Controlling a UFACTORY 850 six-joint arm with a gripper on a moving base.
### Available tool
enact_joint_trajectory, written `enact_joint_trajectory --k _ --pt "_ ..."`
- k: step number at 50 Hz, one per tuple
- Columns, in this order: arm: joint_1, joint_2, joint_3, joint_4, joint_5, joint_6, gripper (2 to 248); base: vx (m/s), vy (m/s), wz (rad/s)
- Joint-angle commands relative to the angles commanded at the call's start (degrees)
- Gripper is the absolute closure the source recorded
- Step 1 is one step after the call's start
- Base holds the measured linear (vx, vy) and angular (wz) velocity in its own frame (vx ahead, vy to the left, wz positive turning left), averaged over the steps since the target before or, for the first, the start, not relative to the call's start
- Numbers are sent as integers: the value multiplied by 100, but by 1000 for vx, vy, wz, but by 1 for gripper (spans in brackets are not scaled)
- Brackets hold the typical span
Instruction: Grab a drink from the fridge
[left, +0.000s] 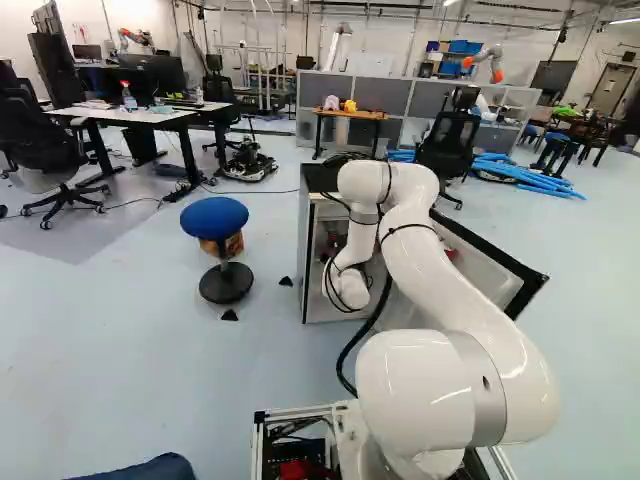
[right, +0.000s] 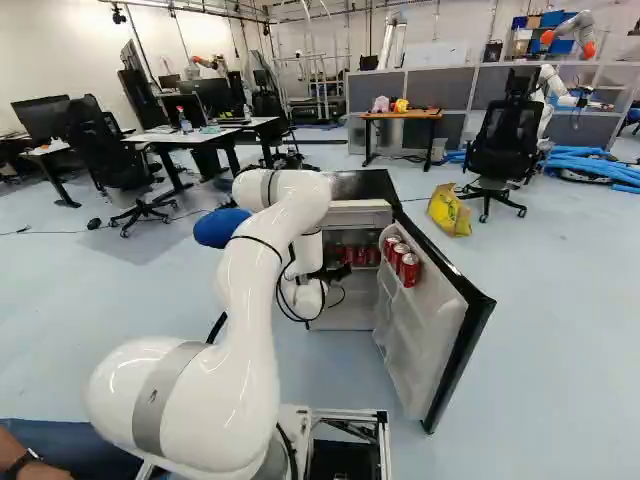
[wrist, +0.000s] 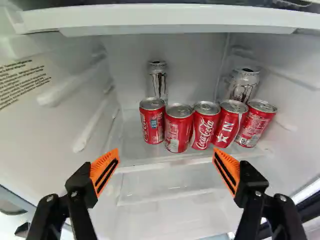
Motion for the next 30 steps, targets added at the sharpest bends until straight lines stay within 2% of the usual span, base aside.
enact_joint_trajectory --k 18,30 --pt "14 -173 -345 0 0 0 3 0 0 0" --pt "15 -183 -364 0 0 0 3 0 0 0"
